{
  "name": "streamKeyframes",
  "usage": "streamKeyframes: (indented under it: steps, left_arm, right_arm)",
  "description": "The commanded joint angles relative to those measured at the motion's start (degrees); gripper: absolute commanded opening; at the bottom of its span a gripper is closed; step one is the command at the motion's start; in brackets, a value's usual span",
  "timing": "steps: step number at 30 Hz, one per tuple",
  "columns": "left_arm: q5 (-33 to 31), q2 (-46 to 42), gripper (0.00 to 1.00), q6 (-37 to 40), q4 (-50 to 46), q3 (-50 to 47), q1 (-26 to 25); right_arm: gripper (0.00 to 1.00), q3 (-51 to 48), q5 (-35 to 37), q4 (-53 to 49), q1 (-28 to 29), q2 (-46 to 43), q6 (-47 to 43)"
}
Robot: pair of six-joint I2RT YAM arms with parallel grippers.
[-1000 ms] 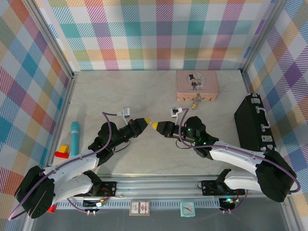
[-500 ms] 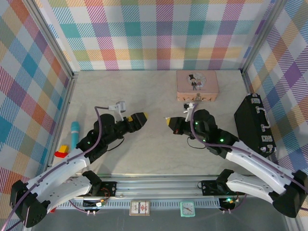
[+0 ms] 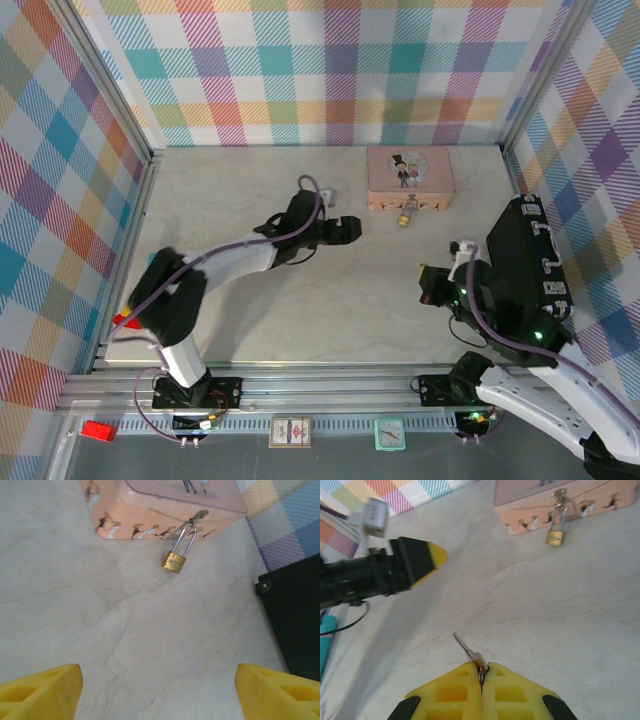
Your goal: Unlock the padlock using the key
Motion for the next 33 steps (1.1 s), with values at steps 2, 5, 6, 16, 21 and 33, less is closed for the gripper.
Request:
streamKeyframes:
  steps: [2,5,6,16,21,33]
  left_arm:
    - [3.3,9.8,0.77,3.8,1.6,11.2,-3.5]
    - [1.9,16.3,0.76,4.9,1.7,17.3,-5.1]
    - [1.5,18.3,0.76,5.0,1.9,19.3,-5.4]
    - [-5.7,34.4,0.67,5.3,-1.9,37.2,-6.8]
    - [-10.8,40.0,0.64,5.8,-5.3,44.6,-7.0]
    - [-16.9,51.1,0.64,1.4,-13.3,61.2,-7.3]
  right_arm:
    - [0.00,1.2,6.2,-6.4,-0.3,-5.2,-0.7]
    - [0.00,0.4,7.6,-6.3,-0.3,-8.3,-0.9]
    - [0.00,0.0,7.9,-6.1,-0.3,-9.2,-1.0]
    - [0.00,-1.4,9.2,-6.4,-0.3,-13.9,-3.0]
    - [0.00,-2.1,8.8,-6.4,-0.3,-15.2,-3.5]
    - [0.00,-4.3,6.5,-4.5,-0.3,-15.4,-3.3]
